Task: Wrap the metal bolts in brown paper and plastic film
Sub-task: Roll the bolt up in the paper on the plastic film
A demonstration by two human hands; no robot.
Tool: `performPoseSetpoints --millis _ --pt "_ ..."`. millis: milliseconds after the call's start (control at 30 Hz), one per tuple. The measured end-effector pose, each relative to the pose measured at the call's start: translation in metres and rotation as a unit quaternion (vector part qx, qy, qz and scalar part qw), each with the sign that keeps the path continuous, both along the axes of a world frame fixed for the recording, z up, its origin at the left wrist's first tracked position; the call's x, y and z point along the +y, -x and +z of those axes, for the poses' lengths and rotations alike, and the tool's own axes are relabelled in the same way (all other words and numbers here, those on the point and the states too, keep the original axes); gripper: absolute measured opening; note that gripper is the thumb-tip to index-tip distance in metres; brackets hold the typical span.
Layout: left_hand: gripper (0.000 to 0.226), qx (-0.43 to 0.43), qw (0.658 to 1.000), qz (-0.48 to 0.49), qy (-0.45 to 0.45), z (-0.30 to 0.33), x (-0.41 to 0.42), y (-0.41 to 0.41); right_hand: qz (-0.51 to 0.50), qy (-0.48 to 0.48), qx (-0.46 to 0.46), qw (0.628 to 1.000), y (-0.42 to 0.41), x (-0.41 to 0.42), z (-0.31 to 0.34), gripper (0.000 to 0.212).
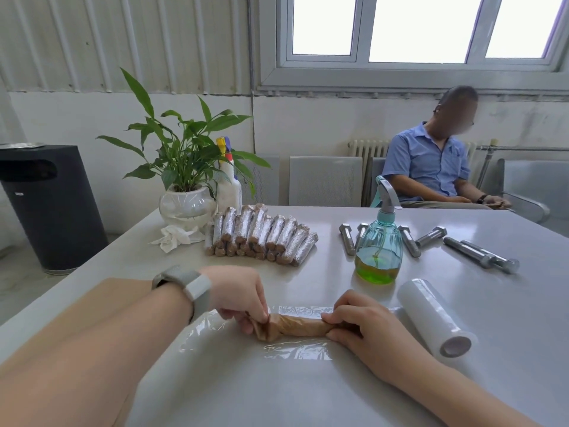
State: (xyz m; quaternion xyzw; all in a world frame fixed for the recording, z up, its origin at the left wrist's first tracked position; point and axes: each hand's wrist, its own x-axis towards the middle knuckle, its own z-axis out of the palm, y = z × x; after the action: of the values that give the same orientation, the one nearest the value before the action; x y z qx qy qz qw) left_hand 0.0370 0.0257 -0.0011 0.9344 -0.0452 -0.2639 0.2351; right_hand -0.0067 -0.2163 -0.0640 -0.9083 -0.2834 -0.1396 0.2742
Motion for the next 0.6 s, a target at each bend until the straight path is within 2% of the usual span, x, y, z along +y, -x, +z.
performPoseSetpoints --millis 67,200,333,467,600 --pt "0.002 0.025 0.999 0.007 -0.021 0.003 -0.005 -0.004 0.006 -0.004 -0.001 1.000 -0.001 0.000 0.000 0.011" --pt "0.017 0.057 0.994 0.023 -0.090 0.006 -0.011 -0.008 0.005 -0.003 -0.003 1.000 -0.002 0.000 -0.001 0.011" --pt "0.018 0.074 0.988 0.034 -0.135 0.005 -0.012 -0.003 0.001 0.000 -0.006 1.000 -0.004 0.000 -0.003 0.012" --pt "0.022 0.071 0.990 0.028 -0.116 0.006 -0.012 0.005 0.003 0.000 -0.009 1.000 -0.004 0.000 -0.003 0.012" --pt "0.008 0.061 0.996 0.058 -0.017 0.006 -0.012 0.008 0.005 0.001 -0.009 1.000 -0.004 -0.001 -0.003 0.010"
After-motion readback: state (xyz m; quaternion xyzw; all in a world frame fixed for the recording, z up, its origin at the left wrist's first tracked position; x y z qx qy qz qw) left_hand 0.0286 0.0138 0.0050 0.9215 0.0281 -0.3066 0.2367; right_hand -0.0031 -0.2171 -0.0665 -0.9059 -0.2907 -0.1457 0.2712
